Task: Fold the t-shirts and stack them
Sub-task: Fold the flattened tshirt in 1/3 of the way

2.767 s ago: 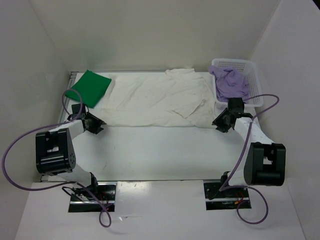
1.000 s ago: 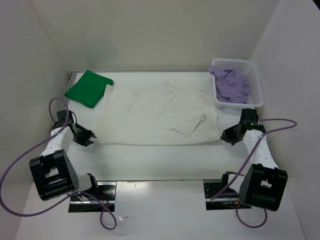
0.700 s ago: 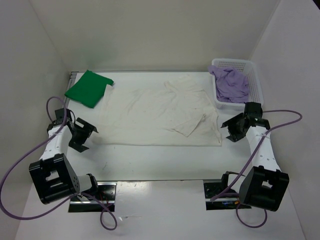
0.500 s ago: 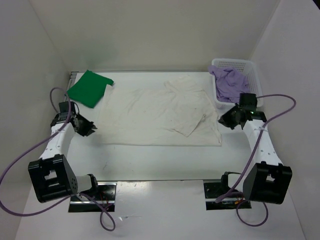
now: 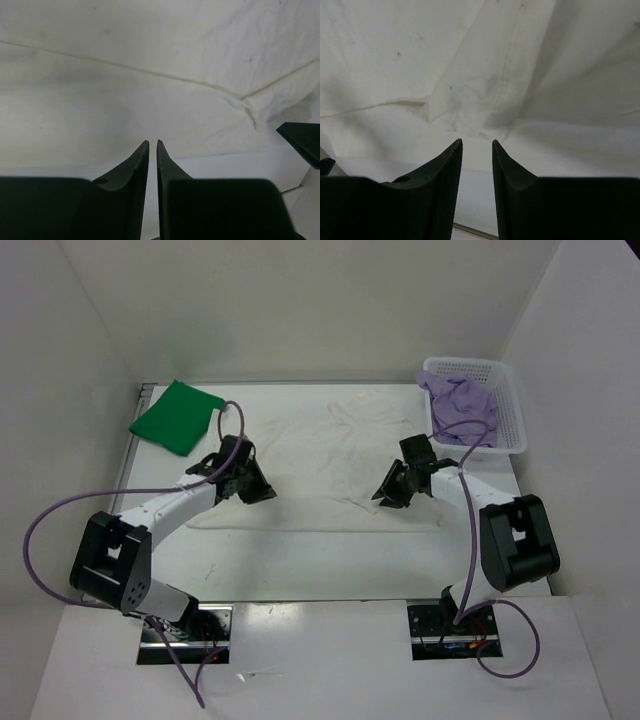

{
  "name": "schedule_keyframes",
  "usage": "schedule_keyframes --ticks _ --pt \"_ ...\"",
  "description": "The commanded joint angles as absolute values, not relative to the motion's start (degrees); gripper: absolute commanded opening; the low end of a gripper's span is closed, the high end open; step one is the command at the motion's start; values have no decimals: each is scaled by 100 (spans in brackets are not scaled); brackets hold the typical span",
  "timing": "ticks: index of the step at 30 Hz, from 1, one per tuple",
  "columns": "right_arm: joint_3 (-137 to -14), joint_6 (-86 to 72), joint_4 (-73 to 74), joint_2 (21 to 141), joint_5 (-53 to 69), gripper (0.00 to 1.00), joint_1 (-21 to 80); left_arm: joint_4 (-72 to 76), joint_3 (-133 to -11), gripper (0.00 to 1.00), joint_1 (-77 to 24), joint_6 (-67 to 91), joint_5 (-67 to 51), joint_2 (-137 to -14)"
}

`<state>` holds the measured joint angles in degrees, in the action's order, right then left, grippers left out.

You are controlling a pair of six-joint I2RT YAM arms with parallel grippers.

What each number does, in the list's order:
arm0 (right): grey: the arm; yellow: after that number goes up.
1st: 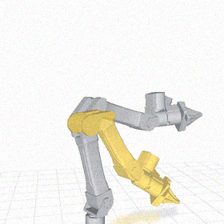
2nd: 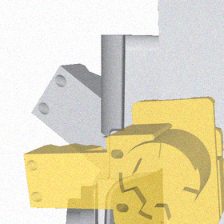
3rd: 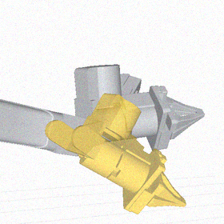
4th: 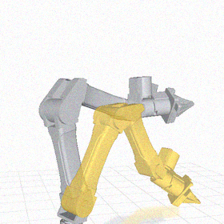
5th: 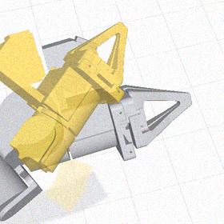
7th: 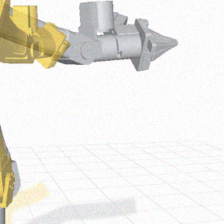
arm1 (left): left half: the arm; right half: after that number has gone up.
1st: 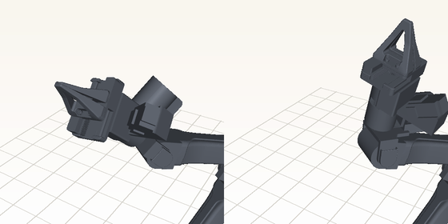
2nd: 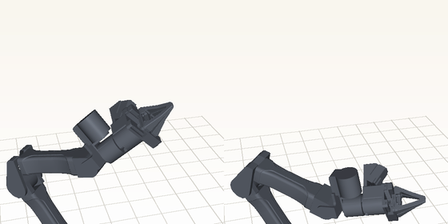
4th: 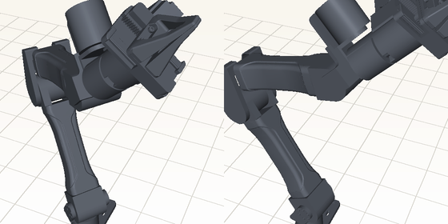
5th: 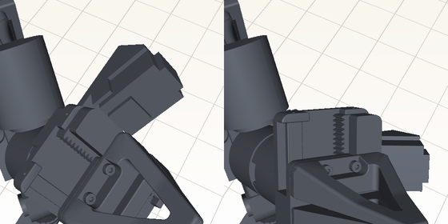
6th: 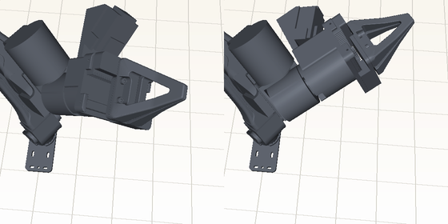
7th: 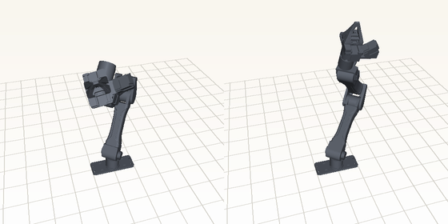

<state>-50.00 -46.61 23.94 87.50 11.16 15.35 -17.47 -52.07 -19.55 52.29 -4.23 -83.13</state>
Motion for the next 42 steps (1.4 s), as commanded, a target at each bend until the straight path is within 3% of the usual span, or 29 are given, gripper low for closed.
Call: schedule_keyframes --ticks 1,14,21,30,31,33,42 --pt "-4826 -4667 1986 8622 906 36 1547 -1441 -5203 17 -2258 5476 -378 -8332" --pt "-4509 -4720 1776 8604 976 36 1547 -1380 -4491 18 -2479 5476 -62 -8024" --pt "-4719 -4658 1661 8964 1107 30 1600 -1380 -4228 19 -2207 5476 0 -8024" --pt "-4913 -4605 1662 9228 1045 30 1600 -1380 -3903 19 -1978 5476 53 -7717" --pt "-4913 -4553 1661 9229 1046 22 1600 -1380 -3902 19 -1978 5476 53 -7717" --pt "-4974 -4553 1661 9281 1046 17 1600 -1449 -3902 19 -1978 5476 53 -7664" --pt "-5826 -4491 1582 9842 1212 11 1600 -1564 -3717 19 -1863 5476 114 -7348"
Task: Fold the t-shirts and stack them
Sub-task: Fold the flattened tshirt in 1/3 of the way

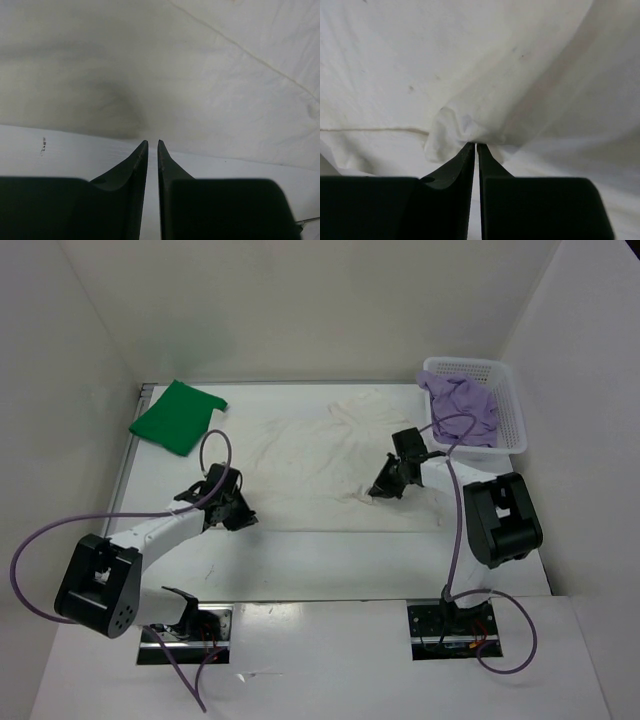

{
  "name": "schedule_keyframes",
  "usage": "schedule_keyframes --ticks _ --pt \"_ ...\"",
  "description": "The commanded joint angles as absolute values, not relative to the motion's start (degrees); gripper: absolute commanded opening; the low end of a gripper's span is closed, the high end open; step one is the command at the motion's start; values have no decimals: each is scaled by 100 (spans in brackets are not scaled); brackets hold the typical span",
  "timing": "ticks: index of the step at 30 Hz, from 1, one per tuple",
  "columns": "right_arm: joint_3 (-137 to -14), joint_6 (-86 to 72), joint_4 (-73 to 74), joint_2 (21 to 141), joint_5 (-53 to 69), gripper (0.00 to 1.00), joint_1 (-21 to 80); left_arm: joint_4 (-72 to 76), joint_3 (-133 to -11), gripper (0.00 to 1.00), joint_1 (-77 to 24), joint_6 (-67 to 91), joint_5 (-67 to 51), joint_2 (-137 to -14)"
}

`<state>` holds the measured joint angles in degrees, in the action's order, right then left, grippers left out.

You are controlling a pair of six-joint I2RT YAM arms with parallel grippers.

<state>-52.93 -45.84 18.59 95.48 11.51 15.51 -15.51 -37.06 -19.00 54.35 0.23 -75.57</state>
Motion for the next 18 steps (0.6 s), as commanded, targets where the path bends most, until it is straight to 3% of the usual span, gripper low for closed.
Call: schedule_keyframes --ticks 1,9,11,12,14,17,18 --pt "-5932 -4491 1582 9931 1309 11 1600 -1617 -3718 19 -1811 5476 166 -7348" --pt "-7707 -4544 1731 11056 1573 14 1714 -1617 -4095 19 -1811 5476 167 -7295" --pt "-7892 -4544 1810 11057 1504 21 1714 -1696 -4288 19 -1811 5476 228 -7295" --pt "-7953 -4544 1889 10944 1433 32 1714 -1757 -4367 19 -1811 5397 229 -7295" --pt "-7902 -4334 2073 10618 1205 41 1714 -1758 -4508 19 -1811 5326 289 -7295" --pt "-7411 -4210 2074 10082 1099 39 1714 -1758 -4579 19 -1811 5326 107 -7373" --pt "-7009 -4210 2074 9829 1099 29 1714 -1680 -4579 19 -1811 5326 53 -7374"
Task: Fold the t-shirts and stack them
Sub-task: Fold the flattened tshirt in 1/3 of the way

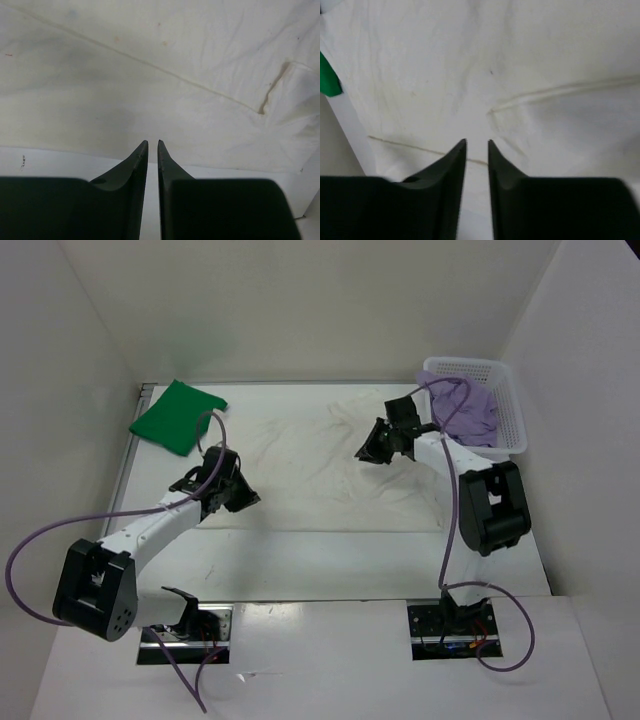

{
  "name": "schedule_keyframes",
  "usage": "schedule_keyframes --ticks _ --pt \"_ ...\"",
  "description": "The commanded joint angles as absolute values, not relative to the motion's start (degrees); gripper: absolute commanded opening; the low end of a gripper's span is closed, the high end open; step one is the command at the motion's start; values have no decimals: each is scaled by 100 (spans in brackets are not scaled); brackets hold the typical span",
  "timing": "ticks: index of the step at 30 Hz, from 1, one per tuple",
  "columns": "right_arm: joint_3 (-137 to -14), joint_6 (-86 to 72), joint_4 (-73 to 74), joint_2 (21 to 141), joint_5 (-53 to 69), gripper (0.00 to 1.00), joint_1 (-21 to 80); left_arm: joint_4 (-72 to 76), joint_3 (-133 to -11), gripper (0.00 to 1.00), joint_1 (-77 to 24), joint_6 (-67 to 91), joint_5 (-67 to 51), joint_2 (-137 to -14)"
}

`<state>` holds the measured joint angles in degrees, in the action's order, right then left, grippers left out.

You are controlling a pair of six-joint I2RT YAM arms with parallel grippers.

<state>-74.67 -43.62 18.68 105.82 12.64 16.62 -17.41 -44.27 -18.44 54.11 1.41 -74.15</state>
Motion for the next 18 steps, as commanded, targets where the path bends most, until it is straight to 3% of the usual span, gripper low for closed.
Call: schedule_keyframes --ticks 1,3,5,9,18 --pt "-6813 -4210 2074 9722 1186 22 1766 -1583 -4579 19 -1811 5326 -17 -7505" --pt "-6192 -4210 2005 9502 1257 6 1889 -1503 -4579 19 -1811 5326 -193 -7619" --pt "-5855 -4350 1952 9247 1257 1 2239 -1363 -4579 19 -1811 5273 -254 -7787" --pt "-5502 -4535 1811 9421 1073 0 2864 -1362 -4746 19 -1986 5168 -369 -8138" --pt "-6170 -4649 1697 10203 756 0 3611 -1169 -4800 19 -2602 5238 -202 -8666"
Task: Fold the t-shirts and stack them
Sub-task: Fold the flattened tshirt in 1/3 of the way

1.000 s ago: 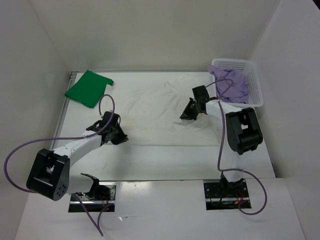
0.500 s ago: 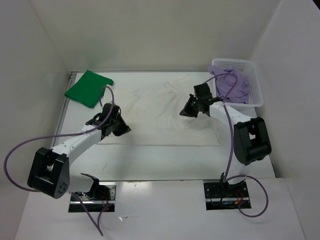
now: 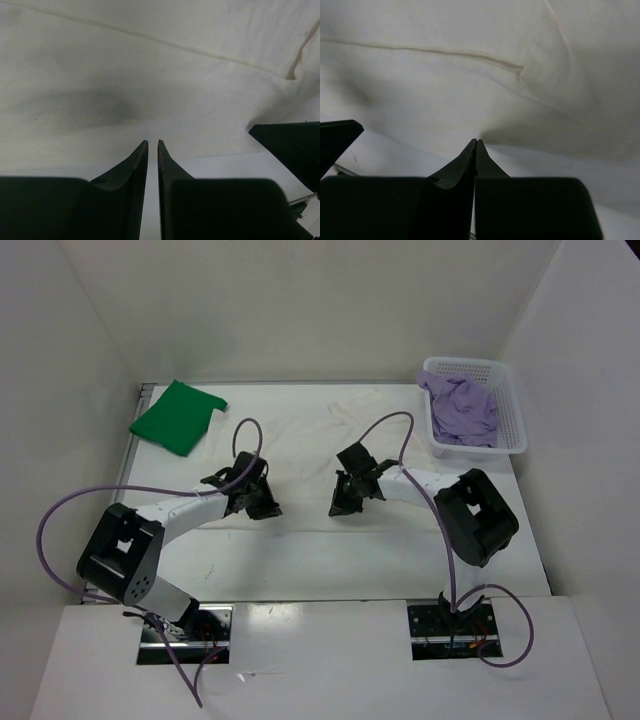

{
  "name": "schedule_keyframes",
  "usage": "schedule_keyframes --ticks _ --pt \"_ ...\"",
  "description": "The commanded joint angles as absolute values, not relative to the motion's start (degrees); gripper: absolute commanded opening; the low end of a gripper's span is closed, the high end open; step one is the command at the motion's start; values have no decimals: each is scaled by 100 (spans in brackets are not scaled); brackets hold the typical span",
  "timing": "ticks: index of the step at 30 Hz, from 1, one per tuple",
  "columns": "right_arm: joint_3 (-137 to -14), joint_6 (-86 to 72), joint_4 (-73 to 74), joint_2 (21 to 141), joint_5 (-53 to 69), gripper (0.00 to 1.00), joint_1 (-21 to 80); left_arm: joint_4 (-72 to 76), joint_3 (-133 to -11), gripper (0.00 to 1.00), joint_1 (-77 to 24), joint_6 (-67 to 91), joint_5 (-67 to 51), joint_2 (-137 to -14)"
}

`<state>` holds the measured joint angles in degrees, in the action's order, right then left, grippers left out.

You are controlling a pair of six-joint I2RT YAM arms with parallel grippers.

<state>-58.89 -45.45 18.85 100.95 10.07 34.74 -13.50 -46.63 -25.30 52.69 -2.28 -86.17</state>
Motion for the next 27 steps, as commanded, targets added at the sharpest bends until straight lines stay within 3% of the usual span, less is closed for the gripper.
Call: schedule_keyframes --ticks 1,13,24,27 --pt "-6170 -4649 1696 10204 756 0 3673 -1169 -4625 19 -2602 5238 -150 -8666" --pt "-5054 -4755 1371 10204 650 0 3788 -1607 -3859 22 -2602 5721 -799 -9264" --pt "-3973 -5071 1538 9020 913 0 4201 -2909 -2673 23 -2434 6178 -729 -6498" --pt "-3858 -5387 1625 8807 1045 0 4525 -3093 -2672 23 -2435 6302 -677 -6311"
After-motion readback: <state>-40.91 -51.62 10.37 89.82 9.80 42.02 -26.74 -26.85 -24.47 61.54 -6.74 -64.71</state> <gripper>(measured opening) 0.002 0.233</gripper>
